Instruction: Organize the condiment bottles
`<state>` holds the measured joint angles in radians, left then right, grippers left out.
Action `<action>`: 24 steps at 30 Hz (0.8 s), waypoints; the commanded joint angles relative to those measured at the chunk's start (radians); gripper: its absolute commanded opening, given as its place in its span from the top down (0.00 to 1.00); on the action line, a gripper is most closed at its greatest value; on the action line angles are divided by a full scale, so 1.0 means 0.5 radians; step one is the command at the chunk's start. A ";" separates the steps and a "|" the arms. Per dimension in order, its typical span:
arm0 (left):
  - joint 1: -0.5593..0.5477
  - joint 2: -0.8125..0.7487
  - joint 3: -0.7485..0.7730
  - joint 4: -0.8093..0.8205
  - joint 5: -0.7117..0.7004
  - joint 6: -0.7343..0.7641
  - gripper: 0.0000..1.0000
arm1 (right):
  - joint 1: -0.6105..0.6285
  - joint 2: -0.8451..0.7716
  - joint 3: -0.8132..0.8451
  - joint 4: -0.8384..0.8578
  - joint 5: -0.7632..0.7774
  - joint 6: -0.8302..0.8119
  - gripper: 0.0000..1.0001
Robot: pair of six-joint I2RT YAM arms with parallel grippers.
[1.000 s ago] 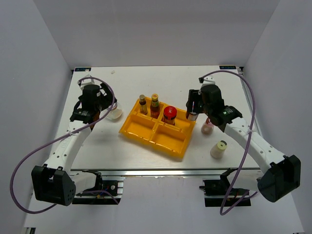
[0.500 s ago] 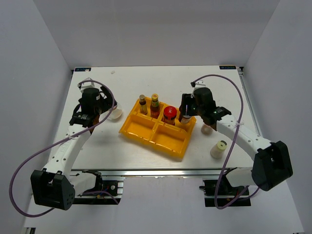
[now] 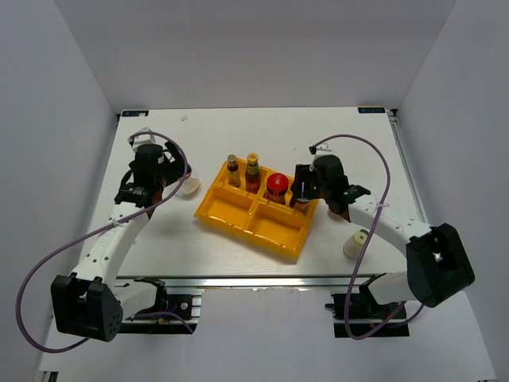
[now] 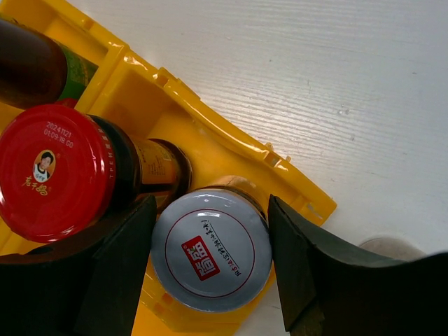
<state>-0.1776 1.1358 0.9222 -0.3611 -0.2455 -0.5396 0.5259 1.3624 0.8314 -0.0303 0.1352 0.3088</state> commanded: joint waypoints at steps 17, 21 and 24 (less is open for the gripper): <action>0.015 0.130 0.018 -0.023 -0.012 -0.019 0.02 | 0.019 -0.083 -0.018 0.217 -0.013 0.030 0.26; 0.015 0.134 0.024 -0.039 -0.021 -0.019 0.02 | 0.016 -0.154 0.000 0.150 -0.034 0.021 0.20; 0.012 0.128 0.027 -0.054 -0.024 -0.028 0.02 | 0.016 -0.221 0.012 0.086 -0.031 0.017 0.17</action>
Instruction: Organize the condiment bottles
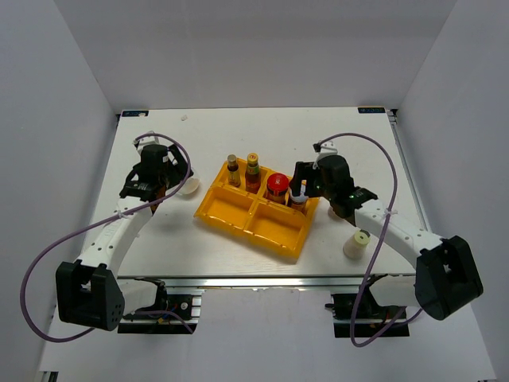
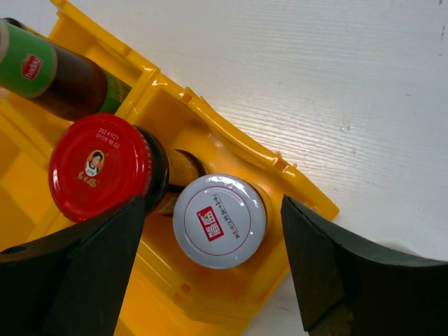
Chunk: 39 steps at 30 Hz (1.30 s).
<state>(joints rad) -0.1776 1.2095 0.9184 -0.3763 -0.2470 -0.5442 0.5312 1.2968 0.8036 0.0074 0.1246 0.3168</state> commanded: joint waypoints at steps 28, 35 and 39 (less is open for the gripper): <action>0.012 -0.124 -0.014 -0.039 0.037 -0.019 0.02 | -0.265 -0.020 0.175 -0.843 0.859 0.256 0.11; 0.012 -0.090 -0.008 -0.030 0.037 -0.016 0.02 | -0.332 -0.001 0.080 -0.751 0.720 0.290 0.19; 0.015 -0.087 -0.011 -0.033 0.028 -0.013 0.02 | -0.354 0.026 0.074 -0.748 0.684 0.296 0.30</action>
<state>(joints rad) -0.1776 1.1732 0.9173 -0.4084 -0.2379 -0.5510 0.3630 1.3033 0.8513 -0.4049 0.4862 0.4461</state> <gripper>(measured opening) 0.982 0.718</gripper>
